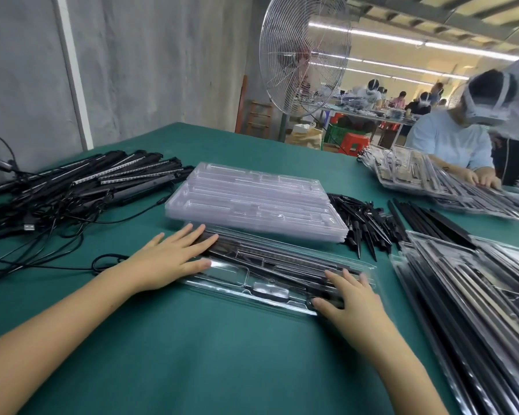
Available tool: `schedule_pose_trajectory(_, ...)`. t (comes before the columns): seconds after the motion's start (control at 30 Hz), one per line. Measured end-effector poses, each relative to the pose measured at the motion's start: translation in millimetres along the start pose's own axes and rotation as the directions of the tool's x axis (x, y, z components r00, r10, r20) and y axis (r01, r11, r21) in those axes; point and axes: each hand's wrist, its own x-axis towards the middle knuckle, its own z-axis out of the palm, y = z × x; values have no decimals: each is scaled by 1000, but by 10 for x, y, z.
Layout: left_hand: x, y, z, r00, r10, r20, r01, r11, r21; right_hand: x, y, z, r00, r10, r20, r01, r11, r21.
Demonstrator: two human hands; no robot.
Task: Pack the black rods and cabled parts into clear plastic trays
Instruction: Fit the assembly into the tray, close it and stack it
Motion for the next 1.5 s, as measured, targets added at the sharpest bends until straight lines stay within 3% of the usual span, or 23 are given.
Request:
schedule_pose_trajectory(0.1, -10, -1, 11, 999, -26, -31, 24, 998, -62, -17, -147, 66, 966, -255, -50, 258, 963, 82)
schedule_pose_trajectory(0.2, -33, 18, 37, 997, -24, -79, 18, 997, -69, -14, -256, 207, 935, -349, 67, 349, 937, -1)
schedule_pose_trajectory(0.27, -53, 21, 73, 992, -15, -122, 11, 999, -39, 4, -256, 264, 934, -337, 116, 350, 930, -114)
schedule_pose_trajectory(0.33, -62, 17, 99, 990, -11, -137, 9, 1000, -19, 22, -257, 256, 939, -317, 132, 332, 936, -118)
schedule_pose_trajectory(0.7, -14, 22, -21, 1000, -22, 5, 22, 997, -68, 74, -364, 186, 957, -249, 145, 268, 955, -130)
schedule_pose_trajectory(0.9, -13, 10, 43, 999, -13, -49, 9, 997, -74, 59, -383, 215, 965, -254, 56, 259, 959, -113)
schedule_pose_trajectory(0.97, 3, -16, 44, 994, 1, -106, -18, 986, -167, 52, -352, 215, 960, -272, 64, 278, 954, -114)
schedule_pose_trajectory(1.03, 8, -57, 16, 965, -31, -261, -93, 888, -450, 43, -320, 216, 957, -283, 65, 289, 952, -100)
schedule_pose_trajectory(1.1, -17, -132, -44, 898, -188, -398, -191, 648, -737, 36, -305, 219, 957, -287, 41, 289, 954, -80)
schedule_pose_trajectory(1.13, -48, -181, -81, 863, -275, -424, -221, 548, -807, 38, -306, 221, 957, -288, 31, 289, 954, -76)
schedule_pose_trajectory(1.17, -82, -242, -110, 830, -347, -437, -224, 510, -831, 35, -305, 227, 957, -289, 23, 290, 954, -77)
schedule_pose_trajectory(1.27, -151, -446, -143, 774, -426, -469, -117, 630, -767, 26, -293, 256, 952, -306, 6, 305, 946, -113)
schedule_pose_trajectory(1.5, -130, -474, -115, 902, -321, -290, 136, 848, -513, 29, -296, 288, 955, -296, -27, 293, 953, -83)
